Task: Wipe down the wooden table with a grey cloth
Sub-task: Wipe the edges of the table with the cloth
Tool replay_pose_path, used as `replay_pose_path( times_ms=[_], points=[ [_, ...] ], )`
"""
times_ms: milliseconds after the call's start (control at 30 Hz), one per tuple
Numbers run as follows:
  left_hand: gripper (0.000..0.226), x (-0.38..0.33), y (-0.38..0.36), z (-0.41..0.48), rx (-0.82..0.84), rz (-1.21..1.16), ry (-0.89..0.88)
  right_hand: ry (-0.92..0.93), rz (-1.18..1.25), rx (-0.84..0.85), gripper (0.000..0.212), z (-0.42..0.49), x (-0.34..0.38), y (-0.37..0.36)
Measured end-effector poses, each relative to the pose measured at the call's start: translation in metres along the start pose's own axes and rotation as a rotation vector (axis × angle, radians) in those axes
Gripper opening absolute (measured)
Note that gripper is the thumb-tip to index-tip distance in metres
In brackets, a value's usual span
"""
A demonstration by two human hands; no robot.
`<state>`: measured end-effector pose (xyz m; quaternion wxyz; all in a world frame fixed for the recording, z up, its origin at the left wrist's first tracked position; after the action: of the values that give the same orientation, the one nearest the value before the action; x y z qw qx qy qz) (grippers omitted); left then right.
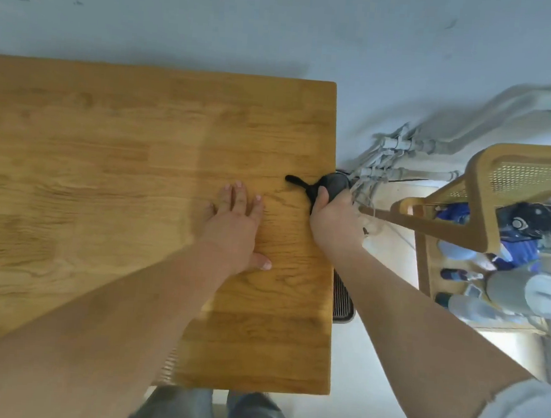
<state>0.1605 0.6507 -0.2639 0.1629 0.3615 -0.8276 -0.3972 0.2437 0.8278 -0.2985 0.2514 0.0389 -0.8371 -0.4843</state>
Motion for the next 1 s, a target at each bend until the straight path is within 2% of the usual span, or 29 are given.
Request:
replay_pose_path(
  times_ms=[167,233,333,467,600,733,900,1000],
  points=[
    [0.128,-0.007,-0.002,-0.013,-0.05,-0.035,0.035,-0.061,-0.01,0.057,0.07,-0.095,-0.068,-0.016],
    [0.113,-0.017,-0.008,-0.032,-0.128,-0.053,0.037,-0.097,-0.012,0.084,0.068,-0.13,-0.092,-0.021],
    [0.094,-0.037,-0.039,-0.075,-0.217,-0.106,-0.059,-0.126,-0.004,0.084,0.065,-0.177,-0.12,-0.029],
    [0.084,-0.045,-0.08,-0.133,-0.097,-0.2,-0.13,-0.175,0.032,0.057,0.055,-0.216,-0.146,-0.036],
    [0.072,-0.037,-0.094,-0.172,-0.028,-0.217,-0.207,-0.237,0.089,0.035,0.055,-0.242,-0.158,-0.043],
    [0.069,-0.012,-0.098,-0.193,0.009,-0.251,-0.2,-0.498,0.248,0.001,0.062,-0.263,-0.159,-0.057],
    [0.067,0.031,-0.11,-0.2,0.032,-0.306,-0.194,-0.94,0.685,-0.229,0.075,-0.274,-0.126,-0.079],
    [0.064,0.063,-0.113,-0.204,0.017,-0.328,-0.226,-1.059,0.801,-0.309,0.071,-0.28,-0.102,-0.097]
  ],
)
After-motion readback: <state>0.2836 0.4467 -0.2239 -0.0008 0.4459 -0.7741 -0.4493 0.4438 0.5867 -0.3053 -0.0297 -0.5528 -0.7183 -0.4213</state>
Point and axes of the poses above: each hand's wrist, its own z-axis towards the middle knuckle, its own y-axis out of the back of the hand, x = y × z, the point moved 4 cm from there along z, towards the middle knuckle, and after that the axes turned 5 degrees about -x, right-handed, at the moved point
